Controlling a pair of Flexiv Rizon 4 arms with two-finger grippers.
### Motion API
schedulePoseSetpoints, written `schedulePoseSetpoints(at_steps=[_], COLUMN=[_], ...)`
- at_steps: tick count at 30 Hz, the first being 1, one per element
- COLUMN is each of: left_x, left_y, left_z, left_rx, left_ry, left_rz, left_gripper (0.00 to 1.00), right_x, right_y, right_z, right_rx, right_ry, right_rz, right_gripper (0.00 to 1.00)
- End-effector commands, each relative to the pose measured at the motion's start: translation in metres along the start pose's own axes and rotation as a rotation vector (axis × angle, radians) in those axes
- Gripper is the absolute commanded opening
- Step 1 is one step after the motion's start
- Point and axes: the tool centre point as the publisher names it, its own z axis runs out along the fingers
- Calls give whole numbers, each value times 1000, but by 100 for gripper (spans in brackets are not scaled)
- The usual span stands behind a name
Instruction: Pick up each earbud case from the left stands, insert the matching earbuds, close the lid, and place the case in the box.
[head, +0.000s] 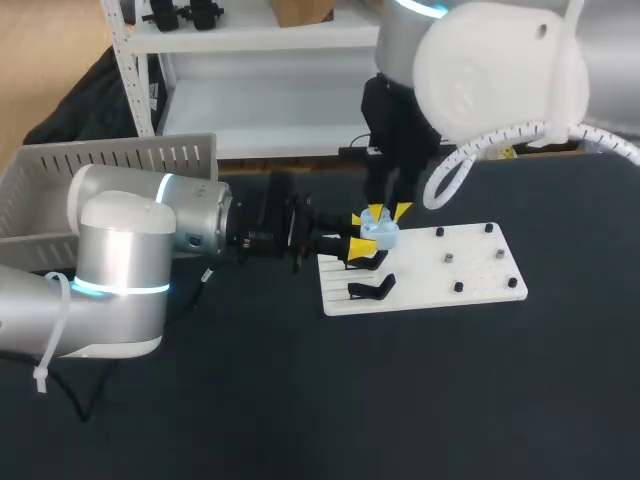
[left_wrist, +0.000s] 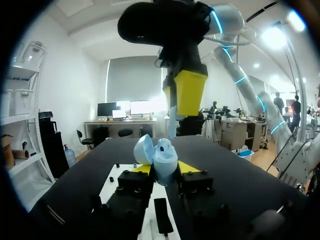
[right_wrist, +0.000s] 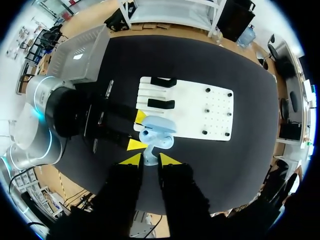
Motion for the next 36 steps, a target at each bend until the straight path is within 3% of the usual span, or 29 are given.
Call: schedulePoseSetpoints(at_steps=[1,36], left_x=[0,0], left_y=[2,2], left_z=[0,0], left_rx=[4,4], left_ry=[0,0], left_rz=[-1,-1], left_gripper=[0,0], right_x=[0,-11], right_y=[4,8], right_z=[6,15], right_rx=[6,28], right_ry=[0,8], right_rz=[-5,2], right_gripper=[0,0])
